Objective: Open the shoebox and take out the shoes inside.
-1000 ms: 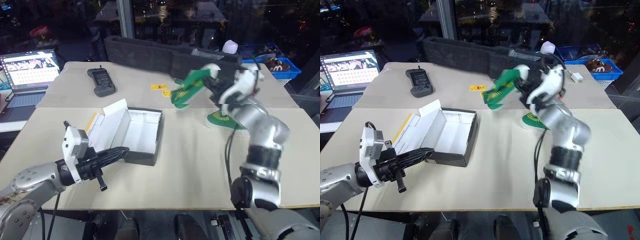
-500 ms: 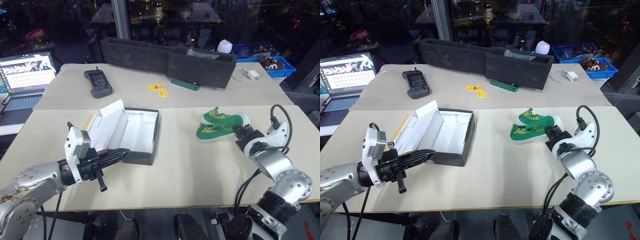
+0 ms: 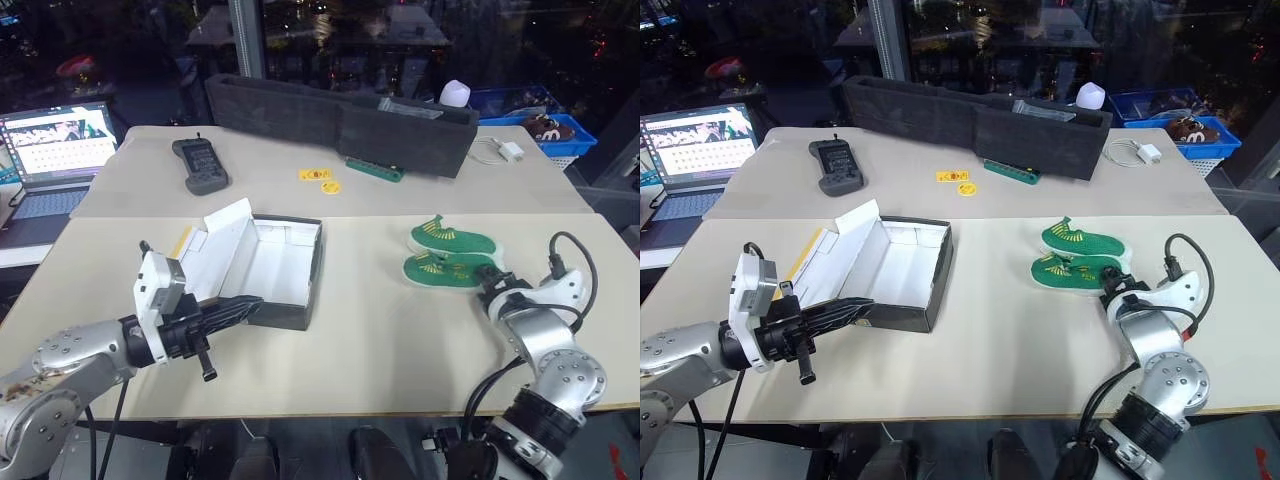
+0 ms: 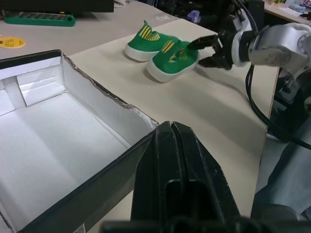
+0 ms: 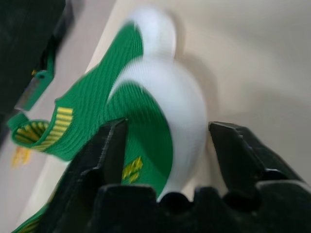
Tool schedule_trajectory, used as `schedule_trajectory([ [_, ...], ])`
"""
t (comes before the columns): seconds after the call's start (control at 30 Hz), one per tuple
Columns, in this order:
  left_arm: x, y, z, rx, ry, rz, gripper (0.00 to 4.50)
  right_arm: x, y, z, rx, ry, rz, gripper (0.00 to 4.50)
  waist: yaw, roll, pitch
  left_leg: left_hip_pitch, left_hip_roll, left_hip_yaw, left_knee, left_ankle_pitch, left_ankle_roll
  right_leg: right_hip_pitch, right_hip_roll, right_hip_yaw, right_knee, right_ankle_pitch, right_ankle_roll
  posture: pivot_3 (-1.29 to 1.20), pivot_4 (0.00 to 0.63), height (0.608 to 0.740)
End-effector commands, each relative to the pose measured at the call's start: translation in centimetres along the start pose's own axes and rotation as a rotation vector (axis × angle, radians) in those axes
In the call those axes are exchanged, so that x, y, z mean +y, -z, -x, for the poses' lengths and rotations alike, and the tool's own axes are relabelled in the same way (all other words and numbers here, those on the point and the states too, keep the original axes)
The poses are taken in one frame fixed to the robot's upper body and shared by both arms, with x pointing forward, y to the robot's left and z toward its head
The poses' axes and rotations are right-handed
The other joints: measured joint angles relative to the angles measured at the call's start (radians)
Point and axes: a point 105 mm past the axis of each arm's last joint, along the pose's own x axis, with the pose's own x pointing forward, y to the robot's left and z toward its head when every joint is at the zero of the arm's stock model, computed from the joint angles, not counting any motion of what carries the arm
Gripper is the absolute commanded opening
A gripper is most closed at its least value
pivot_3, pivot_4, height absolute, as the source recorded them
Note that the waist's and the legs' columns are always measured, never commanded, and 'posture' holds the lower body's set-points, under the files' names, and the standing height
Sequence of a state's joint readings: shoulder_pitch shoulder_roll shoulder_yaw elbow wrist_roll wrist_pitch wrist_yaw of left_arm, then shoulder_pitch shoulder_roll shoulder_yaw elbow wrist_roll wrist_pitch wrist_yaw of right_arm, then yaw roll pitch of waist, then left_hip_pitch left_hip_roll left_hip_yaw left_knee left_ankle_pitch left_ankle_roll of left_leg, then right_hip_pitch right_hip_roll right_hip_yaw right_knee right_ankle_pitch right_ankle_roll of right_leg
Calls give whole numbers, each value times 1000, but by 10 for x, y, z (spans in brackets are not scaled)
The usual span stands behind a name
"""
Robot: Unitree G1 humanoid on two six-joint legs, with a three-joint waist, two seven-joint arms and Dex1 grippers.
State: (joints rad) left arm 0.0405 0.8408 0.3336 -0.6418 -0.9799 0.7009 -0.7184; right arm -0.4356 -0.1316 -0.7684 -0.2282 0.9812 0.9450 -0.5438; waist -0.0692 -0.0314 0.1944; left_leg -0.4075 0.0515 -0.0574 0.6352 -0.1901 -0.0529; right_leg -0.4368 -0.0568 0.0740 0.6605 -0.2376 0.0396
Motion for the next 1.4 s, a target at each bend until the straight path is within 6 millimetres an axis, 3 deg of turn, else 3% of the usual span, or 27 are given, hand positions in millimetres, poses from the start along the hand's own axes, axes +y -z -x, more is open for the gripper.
schedule_trajectory([
  [0.03,-3,-6,1,-14,10,-38,0,5,-17,10,-67,-27,71,3149,0,0,0,0,0,0,0,0,0,0,0,0,0,0,0,0,150,715],
  [0.27,-5,-8,1,-23,22,-45,0,-16,-42,28,-123,15,182,3149,2,0,0,0,0,0,-1,0,0,0,0,0,-2,0,0,0,150,715],
  [0.37,-4,-9,2,-32,15,-48,0,-7,-49,33,-103,-54,374,3149,3,0,0,-1,-1,0,0,0,0,1,-1,1,-4,0,0,0,150,715],
  [0.43,1,-12,3,-57,-20,-43,0,19,-52,44,-88,-216,589,3149,-1,0,0,-1,-1,1,0,0,0,2,-1,1,-5,-1,-2,0,150,715],
  [0.5,24,-20,6,-113,-163,-48,0,54,-46,67,-78,-446,907,3149,0,4,2,0,-1,2,0,0,0,2,0,3,-5,-1,-3,0,150,715],
  [0.53,33,-23,8,-130,-217,-50,0,63,-42,74,-70,-516,993,3149,0,5,2,0,-2,3,0,0,0,1,-1,4,-5,-1,-3,0,150,715],
  [0.7,88,-30,29,-241,-596,-49,0,75,-23,98,-12,-732,1060,3149,4,-4,-2,6,1,1,-1,0,1,8,2,3,-6,0,0,0,150,715],
  [0.83,127,-7,72,-282,-980,10,0,56,-34,82,-118,-569,1037,3149,5,-5,-3,4,-2,3,0,0,1,13,1,8,-18,3,5,0,150,715],
  [1.0,150,8,104,-296,-1209,39,0,24,-61,62,-327,-246,1045,3149,23,-6,-4,-1,-5,3,4,0,1,12,0,11,-22,9,13,0,150,715],
  [1.2,160,43,114,-197,-1238,53,0,-2,-63,55,-429,-52,1115,3149,32,-6,-4,0,-5,3,4,0,0,12,0,11,-21,8,12,0,150,715],
  [1.4,164,49,118,-190,-1236,54,0,-15,-59,49,-440,-16,1125,3149,27,-7,-4,1,-5,5,4,0,0,12,0,12,-20,9,12,0,150,715],
])
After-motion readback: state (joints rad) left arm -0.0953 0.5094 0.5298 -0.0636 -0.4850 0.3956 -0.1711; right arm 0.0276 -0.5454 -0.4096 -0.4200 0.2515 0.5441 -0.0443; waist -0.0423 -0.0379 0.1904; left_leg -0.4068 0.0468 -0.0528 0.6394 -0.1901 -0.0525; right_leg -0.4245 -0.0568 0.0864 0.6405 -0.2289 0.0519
